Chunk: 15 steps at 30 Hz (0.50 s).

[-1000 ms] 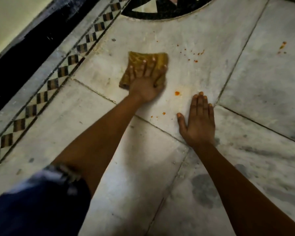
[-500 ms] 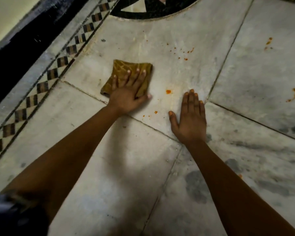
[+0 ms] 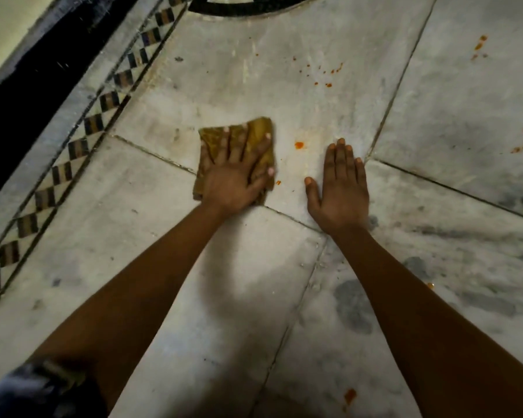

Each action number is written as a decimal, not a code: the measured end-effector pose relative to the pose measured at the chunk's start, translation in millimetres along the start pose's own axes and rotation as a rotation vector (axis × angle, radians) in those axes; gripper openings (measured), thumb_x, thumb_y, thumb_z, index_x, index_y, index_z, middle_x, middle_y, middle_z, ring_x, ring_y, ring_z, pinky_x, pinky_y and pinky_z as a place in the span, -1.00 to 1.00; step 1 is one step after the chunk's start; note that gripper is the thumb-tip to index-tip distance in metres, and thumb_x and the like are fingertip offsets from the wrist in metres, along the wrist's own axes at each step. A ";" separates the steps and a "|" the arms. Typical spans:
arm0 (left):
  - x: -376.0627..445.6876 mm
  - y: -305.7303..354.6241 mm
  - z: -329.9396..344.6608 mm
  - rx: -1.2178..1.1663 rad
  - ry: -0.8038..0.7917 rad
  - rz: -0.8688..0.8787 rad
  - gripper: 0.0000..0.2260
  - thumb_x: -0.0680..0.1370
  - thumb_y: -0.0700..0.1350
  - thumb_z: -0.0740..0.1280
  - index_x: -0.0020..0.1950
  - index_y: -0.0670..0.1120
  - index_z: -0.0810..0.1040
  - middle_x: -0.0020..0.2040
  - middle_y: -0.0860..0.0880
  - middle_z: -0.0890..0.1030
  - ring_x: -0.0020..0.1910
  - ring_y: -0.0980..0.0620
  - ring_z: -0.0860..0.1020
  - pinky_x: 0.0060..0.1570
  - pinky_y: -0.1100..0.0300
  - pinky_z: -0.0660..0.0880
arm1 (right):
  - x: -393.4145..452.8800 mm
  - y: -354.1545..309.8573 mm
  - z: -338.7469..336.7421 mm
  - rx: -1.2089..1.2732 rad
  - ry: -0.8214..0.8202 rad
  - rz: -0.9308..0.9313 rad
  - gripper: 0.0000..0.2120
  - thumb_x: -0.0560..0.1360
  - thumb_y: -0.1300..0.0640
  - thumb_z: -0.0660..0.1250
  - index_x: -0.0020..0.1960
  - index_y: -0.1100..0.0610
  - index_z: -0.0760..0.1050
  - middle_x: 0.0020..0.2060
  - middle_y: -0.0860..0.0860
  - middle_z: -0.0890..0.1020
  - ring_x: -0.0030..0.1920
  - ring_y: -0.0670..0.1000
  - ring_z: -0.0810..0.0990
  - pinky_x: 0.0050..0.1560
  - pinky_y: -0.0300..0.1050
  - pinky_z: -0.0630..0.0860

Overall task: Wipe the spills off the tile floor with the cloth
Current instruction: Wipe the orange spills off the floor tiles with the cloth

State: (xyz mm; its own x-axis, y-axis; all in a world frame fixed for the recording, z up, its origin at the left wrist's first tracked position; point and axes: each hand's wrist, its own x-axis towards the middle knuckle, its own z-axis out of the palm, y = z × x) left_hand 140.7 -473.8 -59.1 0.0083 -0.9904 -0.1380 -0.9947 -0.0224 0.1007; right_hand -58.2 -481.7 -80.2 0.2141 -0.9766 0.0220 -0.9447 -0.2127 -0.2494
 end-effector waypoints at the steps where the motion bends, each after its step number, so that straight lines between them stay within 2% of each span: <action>1: -17.6 1.0 3.0 0.009 0.000 0.048 -0.44 0.47 0.32 -0.18 0.46 0.27 -0.18 0.56 -0.01 -0.10 0.52 -0.15 -0.14 0.36 -0.30 -0.17 | -0.3 0.1 0.2 -0.002 -0.002 -0.001 -0.28 0.51 -0.18 -0.18 0.51 0.26 -0.02 0.51 0.19 0.06 0.51 0.13 0.01 0.48 -0.01 -0.12; 4: -32.9 -25.5 4.0 0.044 0.020 0.040 -0.46 0.49 0.31 -0.14 0.45 0.27 -0.15 0.56 -0.02 -0.07 0.52 -0.16 -0.10 0.37 -0.32 -0.15 | -0.8 0.4 2.0 -0.011 -0.009 -0.007 -0.29 0.52 -0.17 -0.17 0.52 0.26 -0.05 0.51 0.19 0.03 0.52 0.12 -0.02 0.48 -0.03 -0.14; 7: 0.6 -42.8 -3.1 -0.025 0.052 -0.184 -0.47 0.54 0.28 -0.06 0.49 0.25 -0.09 0.56 -0.09 -0.06 0.50 -0.24 -0.09 0.34 -0.36 -0.16 | -0.8 0.4 3.0 -0.011 -0.015 -0.004 -0.32 0.55 -0.15 -0.11 0.52 0.26 -0.07 0.51 0.19 0.01 0.52 0.12 -0.03 0.48 -0.03 -0.15; 10: 18.9 -13.2 -10.1 -0.049 0.039 -0.350 -0.47 0.60 0.22 -0.06 0.52 0.13 -0.13 0.55 -0.14 -0.08 0.50 -0.25 -0.12 0.36 -0.35 -0.14 | -0.5 0.6 2.0 -0.016 -0.021 -0.009 -0.32 0.55 -0.15 -0.09 0.52 0.26 -0.07 0.51 0.19 0.01 0.52 0.12 -0.03 0.49 -0.02 -0.14; 11: 12.7 -1.2 -10.1 -0.060 0.023 -0.326 -0.46 0.60 0.20 -0.06 0.51 0.09 -0.17 0.55 -0.16 -0.09 0.50 -0.24 -0.13 0.37 -0.34 -0.14 | -0.3 0.7 0.9 -0.012 -0.020 -0.009 -0.32 0.55 -0.15 -0.09 0.52 0.26 -0.06 0.51 0.19 0.02 0.52 0.12 -0.03 0.49 -0.01 -0.14; 13: -17.5 10.7 -1.8 -0.040 0.018 -0.157 -0.48 0.59 0.22 -0.08 0.46 0.14 -0.24 0.55 -0.15 -0.08 0.51 -0.23 -0.12 0.38 -0.32 -0.14 | -0.4 0.4 -0.1 -0.002 -0.019 -0.015 -0.32 0.55 -0.15 -0.10 0.51 0.27 -0.04 0.51 0.20 0.04 0.51 0.13 0.00 0.48 -0.01 -0.13; 15: -50.2 0.9 7.3 0.023 0.037 0.025 -0.49 0.55 0.25 -0.11 0.46 0.21 -0.17 0.55 -0.11 -0.03 0.51 -0.21 -0.06 0.35 -0.33 -0.08 | -0.2 -0.3 -1.0 -0.004 -0.011 -0.020 -0.32 0.55 -0.14 -0.09 0.51 0.28 -0.03 0.50 0.21 0.06 0.51 0.14 0.01 0.48 -0.01 -0.13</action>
State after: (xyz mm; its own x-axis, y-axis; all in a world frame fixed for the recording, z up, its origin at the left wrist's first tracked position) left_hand 138.7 -423.1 -59.3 -0.0128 -0.9950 -0.0995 -0.9967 0.0047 0.0807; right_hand -58.2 -481.5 -79.1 0.2360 -0.9716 0.0165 -0.9410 -0.2327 -0.2456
